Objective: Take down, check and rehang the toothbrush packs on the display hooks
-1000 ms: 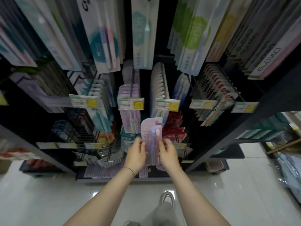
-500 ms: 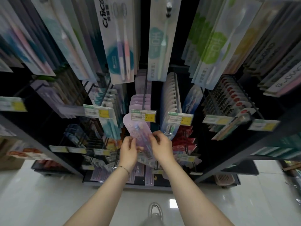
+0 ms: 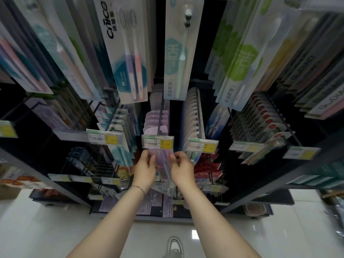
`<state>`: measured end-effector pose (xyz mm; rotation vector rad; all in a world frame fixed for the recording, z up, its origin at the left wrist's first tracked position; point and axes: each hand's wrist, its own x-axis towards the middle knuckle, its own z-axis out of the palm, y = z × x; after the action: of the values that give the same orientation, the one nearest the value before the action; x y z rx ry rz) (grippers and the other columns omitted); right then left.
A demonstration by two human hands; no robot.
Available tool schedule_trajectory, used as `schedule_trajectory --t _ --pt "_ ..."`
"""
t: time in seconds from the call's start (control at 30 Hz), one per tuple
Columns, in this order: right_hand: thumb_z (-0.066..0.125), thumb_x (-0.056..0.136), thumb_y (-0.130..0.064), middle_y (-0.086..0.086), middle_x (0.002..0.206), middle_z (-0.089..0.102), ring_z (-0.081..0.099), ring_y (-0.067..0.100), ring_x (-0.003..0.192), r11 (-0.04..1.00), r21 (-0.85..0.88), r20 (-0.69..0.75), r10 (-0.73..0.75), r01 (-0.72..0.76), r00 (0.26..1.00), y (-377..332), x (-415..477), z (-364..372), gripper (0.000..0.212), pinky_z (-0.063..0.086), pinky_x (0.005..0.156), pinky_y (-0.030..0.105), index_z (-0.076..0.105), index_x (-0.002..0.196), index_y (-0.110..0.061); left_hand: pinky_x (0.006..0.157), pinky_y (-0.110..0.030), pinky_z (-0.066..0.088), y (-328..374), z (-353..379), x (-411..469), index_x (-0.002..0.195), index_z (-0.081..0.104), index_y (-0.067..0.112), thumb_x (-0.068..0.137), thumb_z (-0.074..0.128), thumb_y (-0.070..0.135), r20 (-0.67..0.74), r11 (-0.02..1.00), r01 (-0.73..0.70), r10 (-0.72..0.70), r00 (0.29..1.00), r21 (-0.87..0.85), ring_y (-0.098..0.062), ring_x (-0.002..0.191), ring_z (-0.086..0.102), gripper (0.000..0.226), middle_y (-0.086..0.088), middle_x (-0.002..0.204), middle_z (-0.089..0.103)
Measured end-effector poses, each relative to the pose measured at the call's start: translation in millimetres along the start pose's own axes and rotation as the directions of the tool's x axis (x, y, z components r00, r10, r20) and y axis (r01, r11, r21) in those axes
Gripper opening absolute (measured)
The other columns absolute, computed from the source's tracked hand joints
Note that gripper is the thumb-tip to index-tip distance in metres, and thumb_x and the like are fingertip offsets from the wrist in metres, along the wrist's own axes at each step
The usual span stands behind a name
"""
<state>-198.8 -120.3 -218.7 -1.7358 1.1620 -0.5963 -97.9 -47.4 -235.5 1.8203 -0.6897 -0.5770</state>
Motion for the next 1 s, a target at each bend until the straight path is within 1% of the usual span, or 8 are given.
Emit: schedule_trajectory --t 0.13,0.27,0.37,0.47,0.57,0.63,0.8,1.0 --pt "0.047 0.1 -0.03 0.004 0.089 0.063 0.059 0.019 0.085 0.999 0.02 0.029 0.05 -0.051 0.998 1.5 1.4 5.0 0.024 0.041 0.07 0.026 0.058 0.101 -0.009 0.065 -0.027 0.044 2.5 -5.9 3.9 0.109 0.051 0.013 0.101 0.043 0.02 0.009 0.993 -0.005 0.004 1.0 0.116 -0.02 0.084 0.06 0.013 -0.002 0.092 0.063" --pt "0.051 0.098 -0.03 0.007 0.112 0.063 0.06 0.022 0.102 0.994 -0.036 0.067 0.101 -0.099 0.993 8.4 -0.6 4.2 0.031 0.047 0.083 0.03 0.052 0.122 -0.011 0.074 -0.026 0.04 0.2 -15.4 7.3 0.123 0.049 0.013 0.098 0.049 0.019 0.024 0.976 0.003 -0.009 1.0 0.219 -0.02 0.09 0.059 0.025 -0.008 0.113 0.059" --pt "0.052 0.097 -0.024 0.008 0.12 0.062 0.059 0.022 0.11 0.992 -0.109 0.081 0.067 -0.058 0.994 14.8 -4.5 -2.8 0.029 0.048 0.091 0.031 0.053 0.123 -0.012 0.086 -0.033 0.046 -3.5 -23.7 4.6 0.135 0.041 0.007 0.094 0.056 0.016 -0.002 0.96 0.029 -0.029 1.0 0.278 -0.028 0.101 0.059 0.044 -0.014 0.128 0.051" --pt "0.051 0.097 -0.023 0.006 0.12 0.061 0.06 0.022 0.103 0.97 -0.24 0.109 -0.004 0.03 0.994 19.2 -9.8 -16.0 0.026 0.048 0.084 0.03 0.055 0.12 -0.014 0.084 -0.029 0.041 -6.8 -31.4 -5.2 0.127 0.045 0.002 0.093 0.057 0.014 0.021 0.918 0.021 -0.032 0.999 0.396 -0.025 0.091 0.054 0.037 -0.016 0.123 0.047" --pt "0.051 0.096 -0.019 0.006 0.122 0.057 0.059 0.023 0.103 0.922 -0.361 0.101 -0.113 0.142 0.989 25.4 -17.0 -30.4 0.025 0.05 0.081 0.034 0.057 0.119 -0.013 0.088 -0.033 0.042 -11.9 -33.1 -17.4 0.114 0.052 0.005 0.094 0.056 0.017 0.122 0.848 -0.086 0.025 0.992 0.524 -0.031 0.098 0.055 0.023 -0.013 0.117 0.046" --pt "0.05 0.096 -0.018 0.004 0.127 0.054 0.057 0.024 0.109 0.886 -0.431 0.09 -0.149 0.173 0.985 28.7 -23.7 -40.4 0.029 0.047 0.081 0.031 0.056 0.124 -0.014 0.083 -0.037 0.047 -11.1 -29.1 -26.0 0.11 0.053 0.009 0.093 0.055 0.02 0.183 0.798 -0.182 0.092 0.979 0.575 -0.029 0.095 0.055 0.02 -0.009 0.112 0.046" --pt "0.049 0.095 -0.021 0.008 0.115 0.055 0.055 0.029 0.106 0.78 -0.597 0.071 -0.183 0.189 0.981 38.4 -37.5 -61.7 0.029 0.046 0.08 0.037 0.054 0.123 -0.014 0.077 -0.041 0.049 5.8 -9.4 -41.5 0.11 0.051 0.013 0.094 0.051 0.027 0.319 0.634 -0.39 0.229 0.92 0.668 -0.027 0.099 0.053 0.021 -0.006 0.111 0.047" --pt "0.05 0.093 -0.022 0.007 0.116 0.056 0.053 0.028 0.108 0.748 -0.643 0.013 -0.203 0.164 0.979 45.8 -44.8 -83.6 0.029 0.044 0.086 0.038 0.054 0.121 -0.015 0.072 -0.039 0.046 24.5 22.3 -52.3 0.11 0.051 0.015 0.093 0.05 0.027 0.425 0.516 -0.55 0.349 0.835 0.657 -0.028 0.095 0.055 0.021 -0.004 0.108 0.051"
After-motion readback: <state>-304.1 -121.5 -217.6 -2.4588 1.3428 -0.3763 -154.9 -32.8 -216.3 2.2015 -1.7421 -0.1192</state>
